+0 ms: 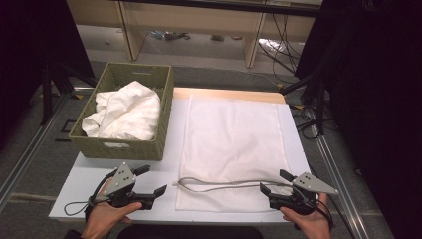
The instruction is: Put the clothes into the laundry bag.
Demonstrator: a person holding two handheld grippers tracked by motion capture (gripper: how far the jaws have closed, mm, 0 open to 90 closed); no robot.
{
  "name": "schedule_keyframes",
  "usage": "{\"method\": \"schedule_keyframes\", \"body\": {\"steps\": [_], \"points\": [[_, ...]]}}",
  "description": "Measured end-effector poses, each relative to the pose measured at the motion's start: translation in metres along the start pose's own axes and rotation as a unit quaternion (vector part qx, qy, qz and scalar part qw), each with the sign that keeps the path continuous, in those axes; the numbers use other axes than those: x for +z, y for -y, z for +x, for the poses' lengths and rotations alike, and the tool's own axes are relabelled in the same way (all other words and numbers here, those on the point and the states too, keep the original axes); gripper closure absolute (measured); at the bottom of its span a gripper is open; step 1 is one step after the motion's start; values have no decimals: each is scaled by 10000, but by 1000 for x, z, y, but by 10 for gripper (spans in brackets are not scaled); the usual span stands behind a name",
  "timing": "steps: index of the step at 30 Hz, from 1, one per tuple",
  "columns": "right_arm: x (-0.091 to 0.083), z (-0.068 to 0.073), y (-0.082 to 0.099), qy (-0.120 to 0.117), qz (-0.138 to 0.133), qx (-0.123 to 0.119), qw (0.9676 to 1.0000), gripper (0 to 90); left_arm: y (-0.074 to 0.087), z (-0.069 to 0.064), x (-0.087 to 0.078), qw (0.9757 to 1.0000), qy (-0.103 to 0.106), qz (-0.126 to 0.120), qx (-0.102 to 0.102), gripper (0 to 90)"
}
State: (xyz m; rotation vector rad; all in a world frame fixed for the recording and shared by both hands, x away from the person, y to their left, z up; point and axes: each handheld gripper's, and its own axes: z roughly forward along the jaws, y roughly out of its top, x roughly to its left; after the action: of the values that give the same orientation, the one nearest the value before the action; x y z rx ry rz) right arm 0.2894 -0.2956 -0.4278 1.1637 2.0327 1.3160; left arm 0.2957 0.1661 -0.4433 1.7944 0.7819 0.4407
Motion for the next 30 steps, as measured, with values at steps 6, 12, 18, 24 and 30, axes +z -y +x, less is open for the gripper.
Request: {"method": "schedule_keyframes", "body": {"steps": [6,12,18,24,30], "points": [[0,-2,0,-14,41,-80,10000,163,0,-1,1,9999,-11,84,61,168],[2,1,-1,-92,-48,-42,9999,166,0,5,-1,9997,-149,101,137,176],[8,-1,-4,-130,-126,-354,9992,173,0,5,-1,9995,-238,180,133,177],[26,-3,-8,-247,224,-349,9988,222,2,8,1,9990,-314,325,1,181],[52,-7,-11,-426,699,-713,9941,323,2,7,2,9992,-222,332,17,182]]}}
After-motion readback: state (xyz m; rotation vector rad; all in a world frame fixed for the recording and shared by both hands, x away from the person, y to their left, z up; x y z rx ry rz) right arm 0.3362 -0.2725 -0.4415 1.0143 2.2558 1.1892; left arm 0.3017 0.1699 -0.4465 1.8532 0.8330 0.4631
